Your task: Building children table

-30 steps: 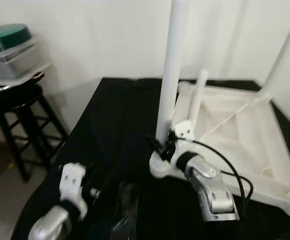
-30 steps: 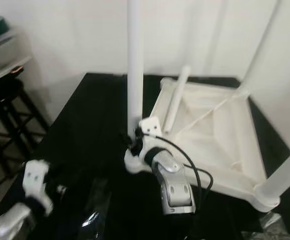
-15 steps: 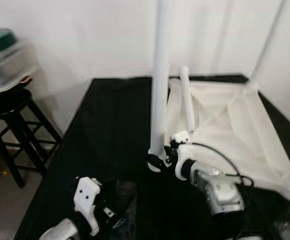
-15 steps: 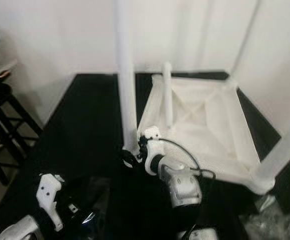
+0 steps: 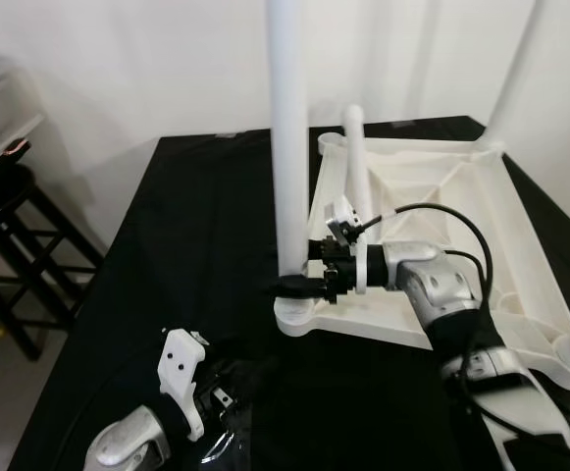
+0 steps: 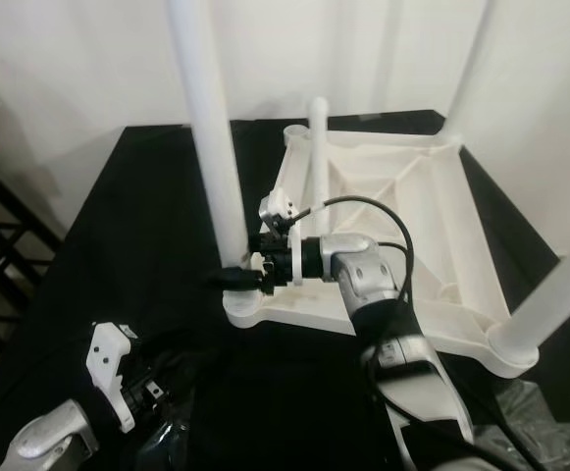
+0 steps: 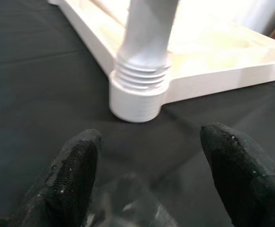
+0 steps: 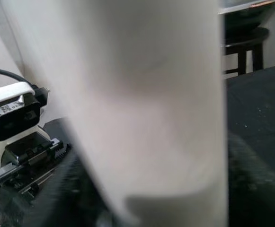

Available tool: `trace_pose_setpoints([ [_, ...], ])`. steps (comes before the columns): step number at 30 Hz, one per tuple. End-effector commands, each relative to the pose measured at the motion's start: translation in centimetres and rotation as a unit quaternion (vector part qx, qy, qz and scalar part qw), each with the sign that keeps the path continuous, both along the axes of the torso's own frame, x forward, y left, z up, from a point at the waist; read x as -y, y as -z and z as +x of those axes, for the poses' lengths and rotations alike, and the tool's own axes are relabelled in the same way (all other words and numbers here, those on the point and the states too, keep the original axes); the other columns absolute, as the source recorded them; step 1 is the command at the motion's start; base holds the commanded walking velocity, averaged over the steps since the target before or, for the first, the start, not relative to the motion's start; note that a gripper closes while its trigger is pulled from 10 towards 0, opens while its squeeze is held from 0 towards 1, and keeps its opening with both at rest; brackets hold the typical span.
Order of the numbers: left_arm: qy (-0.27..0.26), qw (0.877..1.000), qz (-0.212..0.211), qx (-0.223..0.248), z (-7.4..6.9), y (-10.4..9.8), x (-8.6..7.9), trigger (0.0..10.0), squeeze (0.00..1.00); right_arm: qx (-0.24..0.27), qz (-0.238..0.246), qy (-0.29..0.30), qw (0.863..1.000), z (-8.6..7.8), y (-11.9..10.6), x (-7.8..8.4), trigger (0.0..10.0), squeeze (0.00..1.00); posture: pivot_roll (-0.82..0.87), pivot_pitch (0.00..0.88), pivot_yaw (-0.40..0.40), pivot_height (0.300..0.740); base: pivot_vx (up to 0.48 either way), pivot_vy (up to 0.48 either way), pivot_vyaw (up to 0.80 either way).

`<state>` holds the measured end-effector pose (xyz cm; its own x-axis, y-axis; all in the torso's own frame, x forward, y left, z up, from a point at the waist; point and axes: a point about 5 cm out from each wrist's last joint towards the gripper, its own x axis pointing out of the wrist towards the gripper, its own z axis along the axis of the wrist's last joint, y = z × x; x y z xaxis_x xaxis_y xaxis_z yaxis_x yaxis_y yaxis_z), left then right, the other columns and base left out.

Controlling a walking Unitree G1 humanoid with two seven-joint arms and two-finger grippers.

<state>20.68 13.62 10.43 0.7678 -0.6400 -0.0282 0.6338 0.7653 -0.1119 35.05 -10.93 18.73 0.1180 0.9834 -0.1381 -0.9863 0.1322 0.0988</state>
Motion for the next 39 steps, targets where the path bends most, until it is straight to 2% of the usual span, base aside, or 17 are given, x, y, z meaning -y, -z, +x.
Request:
trace_pose_setpoints([
  [1, -0.002, 1.000, -0.001, -0.012, 0.0, 0.4, 0.0, 10.0, 0.00, -0.011, -0.004, -0.047, 0.999, -0.3, 0.3, -0.7, 0.0, 0.00, 0.05, 0.000, 0.017, 0.740, 0.000, 0.000, 0.00],
  [9, 0.004, 1.000, -0.009, -0.016, 0.0, 0.5, 0.2, 10.0, 0.00, -0.018, -0.017, -0.064, 0.998, -0.4, 1.5, 0.0, 0.0, 0.00, 0.04, 0.000, 0.017, 0.740, 0.000, 0.000, 0.00],
  [14, 0.005, 1.000, -0.014, -0.017, -0.3, 0.4, 0.2, 10.0, 0.00, -0.013, -0.016, -0.017, 1.000, -1.4, 3.1, 1.3, 0.0, 0.00, 0.01, 0.003, 0.028, 0.740, 0.000, 0.000, 0.00],
  [16, 0.008, 1.000, -0.019, -0.020, -0.4, 0.3, 0.1, 10.0, 0.00, -0.003, -0.017, 0.082, 0.997, -2.3, 4.5, 0.2, 0.0, 0.00, 0.00, 0.014, 0.023, 0.740, 0.000, 0.000, 0.00],
  [17, 0.008, 1.000, -0.019, -0.020, -0.4, 0.3, 0.1, 10.0, 0.00, -0.003, -0.017, 0.082, 0.997, -2.3, 4.5, 0.2, 0.0, 0.00, 0.00, 0.014, 0.023, 0.740, 0.000, 0.000, 0.00],
  [18, 0.009, 1.000, -0.021, -0.021, -0.5, 0.3, 0.0, 10.0, 0.00, -0.063, -0.018, 0.234, 0.970, -3.9, 7.3, -1.6, 0.0, 0.00, -0.01, 0.035, 0.029, 0.740, 0.000, 0.000, 0.00],
  [19, 0.009, 0.999, -0.025, -0.023, -0.5, 0.1, -0.2, 10.0, 0.00, -0.076, -0.035, 0.303, 0.949, -6.1, 8.5, -3.1, 0.0, 0.00, -0.03, 0.046, 0.039, 0.740, 0.000, 0.000, 0.00],
  [24, 0.009, 0.999, -0.025, -0.023, -0.4, 0.1, -0.3, 10.0, 0.00, -0.072, -0.037, 0.304, 0.949, -6.5, 8.5, -3.4, 0.0, 0.00, -0.03, 0.046, 0.039, 0.740, 0.000, 0.000, 0.00],
  [25, 0.009, 0.999, -0.030, -0.025, -0.4, 0.1, -0.2, 10.0, 0.00, -0.101, -0.036, 0.315, 0.943, -5.6, 9.1, -2.7, 0.0, 0.00, -0.01, 0.037, 0.022, 0.740, 0.000, 0.000, 0.00],
  [27, 0.006, 0.999, -0.034, -0.027, -0.5, 0.0, -0.3, 10.0, 0.00, -0.121, -0.032, 0.313, 0.941, -5.4, 9.5, -2.7, 0.0, 0.00, -0.01, 0.044, 0.022, 0.740, 0.000, 0.000, 0.00],
  [33, -0.005, 0.999, -0.038, -0.026, -0.4, 0.0, -0.4, 10.0, 0.00, -0.125, -0.027, 0.329, 0.936, -5.8, 9.2, -2.6, 0.0, 0.00, -0.02, 0.045, 0.023, 0.740, 0.000, 0.000, 0.00],
  [34, -0.001, 0.999, -0.039, -0.030, -0.4, 0.0, -0.4, 10.0, 0.00, -0.123, -0.033, 0.345, 0.930, -6.0, 8.9, -2.7, 3.6, 0.00, -0.02, 0.043, 0.024, 0.740, 0.000, 0.000, 0.00],
  [35, 0.002, 0.999, -0.040, -0.032, -0.4, 0.0, -0.4, 10.0, 0.00, -0.122, -0.038, 0.357, 0.925, -6.2, 8.7, -2.7, 3.6, 0.00, -0.02, 0.043, 0.024, 0.740, 0.000, 0.000, 0.00],
  [36, 0.004, 0.999, -0.040, -0.034, -0.4, 0.0, -0.4, 10.0, 0.00, -0.123, -0.026, 0.351, 0.928, -6.2, 8.2, -2.8, 10.0, 1.00, -0.02, 0.042, 0.026, 0.740, 0.000, 0.000, 0.00],
  [37, 0.005, 0.999, -0.040, -0.035, -0.4, 0.0, -0.4, 10.0, 0.00, -0.124, -0.016, 0.344, 0.931, -6.1, 7.8, -2.8, 10.0, 1.00, -0.02, 0.042, 0.026, 0.740, 0.000, 0.000, 0.00],
  [38, 0.006, 0.999, -0.040, -0.036, -0.3, 0.0, -0.4, 10.0, 0.00, -0.120, -0.006, 0.317, 0.941, -6.0, 7.2, -2.9, 10.0, 1.00, -0.01, 0.038, 0.026, 0.740, 0.000, 0.000, 0.00],
  [39, 0.006, 0.999, -0.040, -0.036, -0.3, 0.0, -0.4, 10.0, 0.00, -0.120, -0.006, 0.317, 0.941, -6.0, 7.2, -2.9, 10.0, 1.00, -0.01, 0.038, 0.026, 0.740, 0.000, 0.000, 0.00],
])
